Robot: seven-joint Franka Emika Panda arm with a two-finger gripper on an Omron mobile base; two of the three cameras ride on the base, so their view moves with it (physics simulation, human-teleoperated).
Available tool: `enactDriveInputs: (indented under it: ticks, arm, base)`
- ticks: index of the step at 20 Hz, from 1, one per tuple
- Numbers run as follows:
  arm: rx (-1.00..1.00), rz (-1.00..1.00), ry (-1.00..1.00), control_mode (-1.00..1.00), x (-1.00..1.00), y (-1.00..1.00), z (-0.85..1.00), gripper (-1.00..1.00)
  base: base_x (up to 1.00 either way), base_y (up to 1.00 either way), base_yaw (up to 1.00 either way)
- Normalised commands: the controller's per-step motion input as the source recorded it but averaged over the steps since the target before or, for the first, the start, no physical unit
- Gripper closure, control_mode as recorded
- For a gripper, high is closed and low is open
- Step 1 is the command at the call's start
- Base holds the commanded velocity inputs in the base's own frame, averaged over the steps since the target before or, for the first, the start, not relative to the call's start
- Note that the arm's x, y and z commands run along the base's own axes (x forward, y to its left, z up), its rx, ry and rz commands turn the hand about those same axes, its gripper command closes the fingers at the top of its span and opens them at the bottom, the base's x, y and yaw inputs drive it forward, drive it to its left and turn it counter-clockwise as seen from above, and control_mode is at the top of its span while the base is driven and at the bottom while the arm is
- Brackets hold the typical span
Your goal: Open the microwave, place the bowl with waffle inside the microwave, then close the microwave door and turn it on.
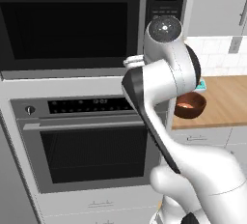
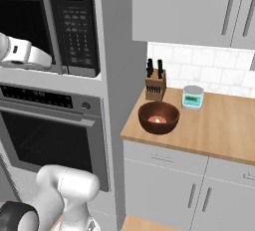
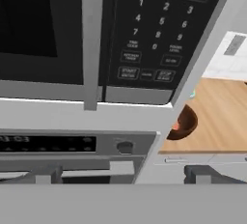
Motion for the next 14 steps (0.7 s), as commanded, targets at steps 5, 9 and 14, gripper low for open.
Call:
enactDriveInputs:
  ticks: [5, 9, 14]
  arm:
    - [-0.04, -0.02, 0.0, -1.0, 0.64, 0.25, 0.0, -1.0]
    - [0.0, 0.0, -0.02, -1.0, 0.75, -0.03, 0.0, -1.0]
    - [0.0, 0.0, -0.08, -1.0, 0.64, -0.03, -0.03, -1.0]
  base:
    - [0.0, 0.0, 0.0]
    - [0.0, 0.0, 0.0]
    - [0.0, 0.0, 0.0]
